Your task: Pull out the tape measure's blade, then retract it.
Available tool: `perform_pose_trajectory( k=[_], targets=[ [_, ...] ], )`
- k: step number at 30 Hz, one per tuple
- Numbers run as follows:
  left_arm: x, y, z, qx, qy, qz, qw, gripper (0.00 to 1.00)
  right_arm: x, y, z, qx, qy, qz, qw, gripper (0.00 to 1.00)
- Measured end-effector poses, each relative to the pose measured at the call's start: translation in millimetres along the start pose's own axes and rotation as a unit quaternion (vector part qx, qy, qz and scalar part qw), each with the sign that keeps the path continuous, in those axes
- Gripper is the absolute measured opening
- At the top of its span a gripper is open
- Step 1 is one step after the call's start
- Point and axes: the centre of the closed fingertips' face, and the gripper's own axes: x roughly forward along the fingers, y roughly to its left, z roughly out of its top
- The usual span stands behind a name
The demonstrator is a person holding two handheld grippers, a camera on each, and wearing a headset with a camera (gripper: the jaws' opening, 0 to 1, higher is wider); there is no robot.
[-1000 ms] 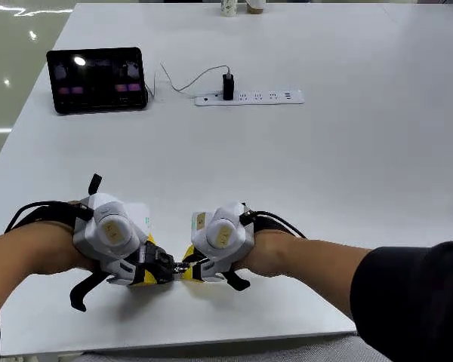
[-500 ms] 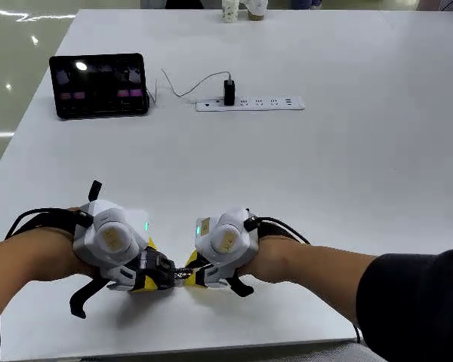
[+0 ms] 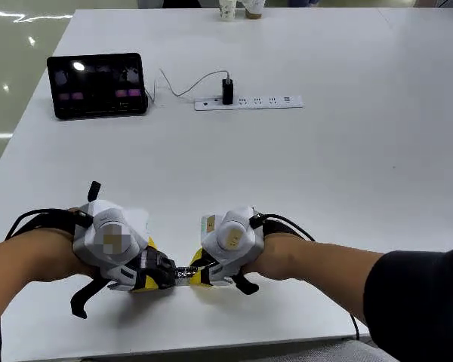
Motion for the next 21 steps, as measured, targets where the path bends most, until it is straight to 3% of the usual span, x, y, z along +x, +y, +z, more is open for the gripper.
perform_pose_trajectory(
  k=[21],
  targets=[
    [-0.2, -0.2, 0.0, -0.003, -0.003, -0.001, 1.0000, 0.31, -7.1, -0.8, -8.7, 0.002, 0.004, 0.001, 1.0000, 0.10]
  ],
)
